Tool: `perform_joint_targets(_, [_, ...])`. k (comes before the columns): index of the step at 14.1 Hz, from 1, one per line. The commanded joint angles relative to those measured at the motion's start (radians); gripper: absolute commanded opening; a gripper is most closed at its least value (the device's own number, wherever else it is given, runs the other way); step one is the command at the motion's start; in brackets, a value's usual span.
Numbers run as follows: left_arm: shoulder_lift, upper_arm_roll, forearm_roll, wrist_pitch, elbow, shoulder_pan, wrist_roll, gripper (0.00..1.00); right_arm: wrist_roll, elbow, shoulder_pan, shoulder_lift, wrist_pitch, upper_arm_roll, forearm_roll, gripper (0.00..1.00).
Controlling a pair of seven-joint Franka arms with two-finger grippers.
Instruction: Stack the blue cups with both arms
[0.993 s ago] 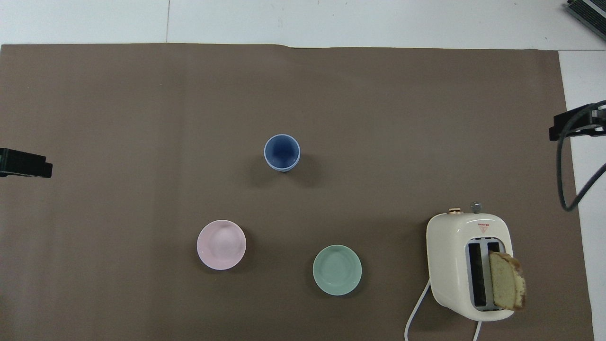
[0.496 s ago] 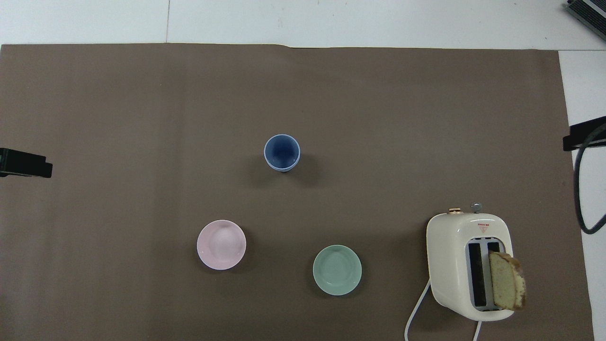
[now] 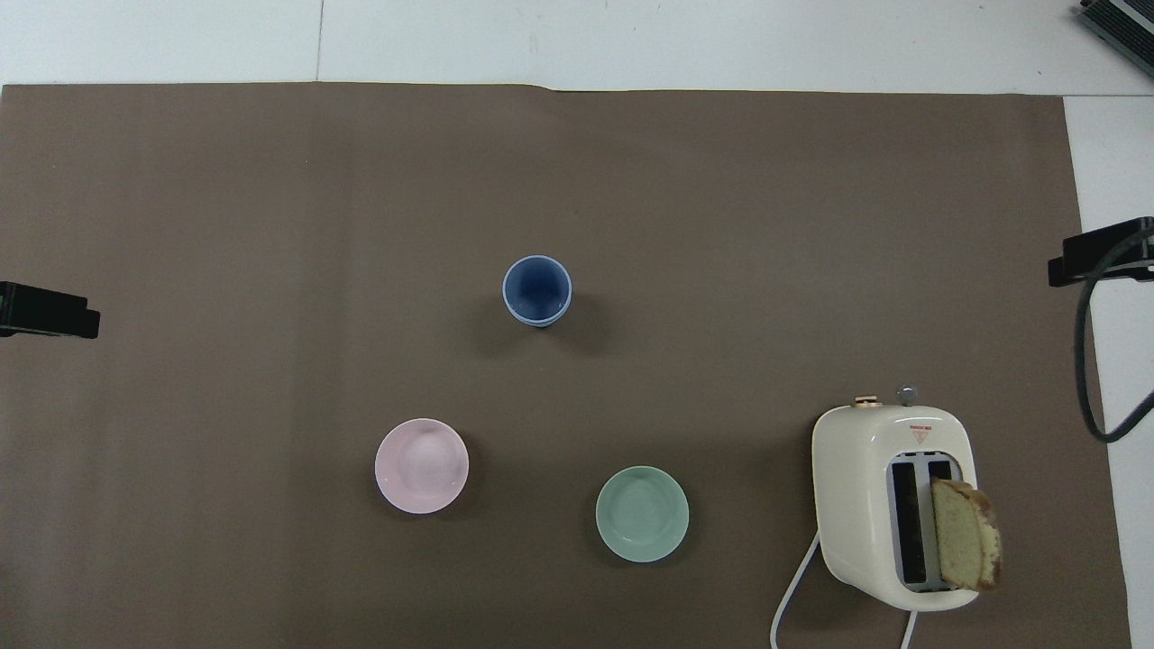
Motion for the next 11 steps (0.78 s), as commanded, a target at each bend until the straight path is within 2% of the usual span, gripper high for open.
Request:
perform_joint_targets(1, [-0.009, -0.009, -0.011, -0.019, 0.003, 0.021, 0.011, 1.00, -0.030, -0.060, -0.013, -0.026, 0.050, 0.000, 0.022, 1.00])
perform_joint_targets(11, [-0.009, -0.011, -0.011, -0.019, 0.003, 0.021, 0.011, 1.00, -0.036, -0.073, -0.012, -0.034, 0.049, 0.000, 0.019, 1.00])
